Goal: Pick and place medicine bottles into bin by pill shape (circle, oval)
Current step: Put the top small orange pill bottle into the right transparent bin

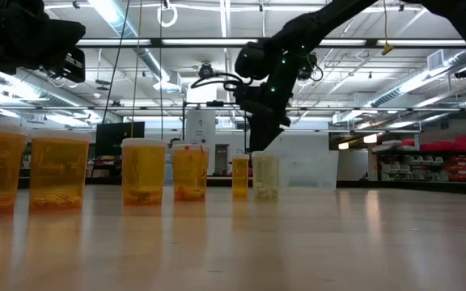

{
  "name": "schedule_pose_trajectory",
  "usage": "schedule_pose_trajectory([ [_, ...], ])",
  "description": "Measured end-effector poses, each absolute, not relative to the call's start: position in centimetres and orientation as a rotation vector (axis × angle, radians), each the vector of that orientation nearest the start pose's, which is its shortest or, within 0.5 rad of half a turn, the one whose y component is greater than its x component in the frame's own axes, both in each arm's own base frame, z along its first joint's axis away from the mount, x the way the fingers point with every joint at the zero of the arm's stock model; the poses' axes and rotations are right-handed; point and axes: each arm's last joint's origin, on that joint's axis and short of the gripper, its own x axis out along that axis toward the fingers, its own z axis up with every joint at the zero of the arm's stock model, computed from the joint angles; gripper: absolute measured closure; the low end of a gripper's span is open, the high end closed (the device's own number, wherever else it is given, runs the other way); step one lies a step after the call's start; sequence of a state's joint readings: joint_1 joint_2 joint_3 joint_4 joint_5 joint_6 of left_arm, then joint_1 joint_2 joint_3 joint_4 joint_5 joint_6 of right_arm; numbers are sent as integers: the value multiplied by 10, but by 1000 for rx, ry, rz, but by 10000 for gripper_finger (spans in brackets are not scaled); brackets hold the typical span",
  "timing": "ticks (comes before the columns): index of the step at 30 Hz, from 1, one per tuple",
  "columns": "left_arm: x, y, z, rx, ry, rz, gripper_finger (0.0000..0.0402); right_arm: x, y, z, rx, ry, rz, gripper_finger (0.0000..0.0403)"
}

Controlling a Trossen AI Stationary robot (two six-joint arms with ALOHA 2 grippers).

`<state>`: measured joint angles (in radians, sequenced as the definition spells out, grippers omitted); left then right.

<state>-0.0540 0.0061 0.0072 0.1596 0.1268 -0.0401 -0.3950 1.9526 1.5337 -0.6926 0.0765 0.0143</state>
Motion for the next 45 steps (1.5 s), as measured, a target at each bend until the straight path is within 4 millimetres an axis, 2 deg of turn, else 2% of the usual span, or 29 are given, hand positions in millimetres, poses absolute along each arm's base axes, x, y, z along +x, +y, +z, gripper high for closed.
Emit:
schedule_pose_trajectory([
  [7, 96, -9, 181, -34, -158, -184, 366, 392, -118, 217, 115, 1111, -323, 205],
  [14, 96, -9, 181, -34, -158, -184, 374, 401, -80, 217, 61, 1114, -238, 205],
  [24, 96, -9, 181, -34, -157, -183, 366, 408, -40, 217, 22, 1103, -160, 205],
  [34, 96, -9, 181, -34, -157, -183, 377, 410, -16, 217, -28, 1100, -96, 200],
  [45, 96, -9, 181, -34, -157, -183, 368, 411, -14, 216, -23, 1083, -96, 142],
])
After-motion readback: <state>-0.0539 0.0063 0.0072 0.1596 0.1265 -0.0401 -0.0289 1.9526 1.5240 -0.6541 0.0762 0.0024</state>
